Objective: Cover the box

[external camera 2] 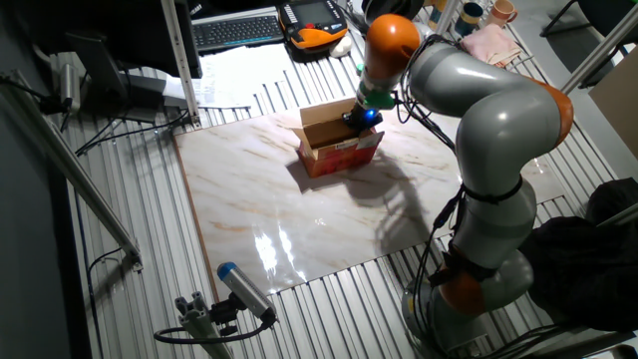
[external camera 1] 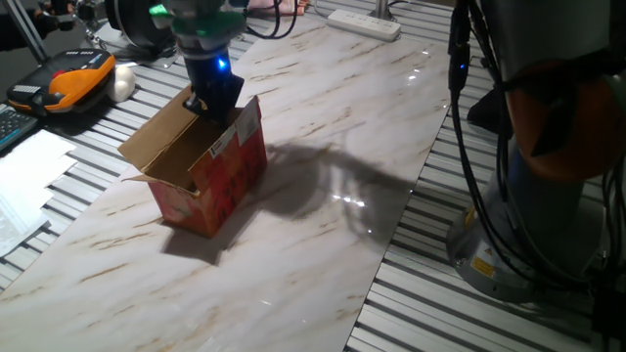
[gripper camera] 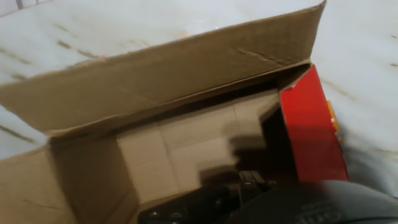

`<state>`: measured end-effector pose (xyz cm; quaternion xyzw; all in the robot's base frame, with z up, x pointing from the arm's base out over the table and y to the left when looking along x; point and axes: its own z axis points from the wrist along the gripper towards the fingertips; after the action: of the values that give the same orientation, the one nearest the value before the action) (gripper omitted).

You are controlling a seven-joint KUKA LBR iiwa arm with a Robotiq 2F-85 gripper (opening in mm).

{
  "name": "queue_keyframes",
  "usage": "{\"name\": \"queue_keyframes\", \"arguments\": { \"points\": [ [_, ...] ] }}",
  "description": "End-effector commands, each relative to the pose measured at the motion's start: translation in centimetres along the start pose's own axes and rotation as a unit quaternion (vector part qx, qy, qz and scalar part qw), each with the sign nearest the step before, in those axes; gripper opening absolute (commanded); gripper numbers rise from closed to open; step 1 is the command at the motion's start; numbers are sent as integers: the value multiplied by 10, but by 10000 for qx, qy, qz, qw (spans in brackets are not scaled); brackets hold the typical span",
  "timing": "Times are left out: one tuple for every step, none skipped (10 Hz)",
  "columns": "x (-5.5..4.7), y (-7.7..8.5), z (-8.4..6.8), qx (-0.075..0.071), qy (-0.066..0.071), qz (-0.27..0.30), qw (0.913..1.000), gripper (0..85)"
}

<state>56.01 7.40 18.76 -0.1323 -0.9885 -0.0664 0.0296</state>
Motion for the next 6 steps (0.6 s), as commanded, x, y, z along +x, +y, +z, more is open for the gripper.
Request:
{"name": "queue_keyframes", "arguments": {
  "points": [
    [1, 6, -16, -71, 93, 83, 9999, 0],
    [4, 14, -36, -96, 210, 191, 9996, 0],
    [6, 20, -53, -108, 283, 231, 9993, 0],
    [8, 20, -65, -47, 279, 160, 9995, 0],
    [6, 12, -69, 55, 223, 58, 9997, 0],
    [-1, 3, -72, 105, 211, -59, 9997, 0]
  ]
}}
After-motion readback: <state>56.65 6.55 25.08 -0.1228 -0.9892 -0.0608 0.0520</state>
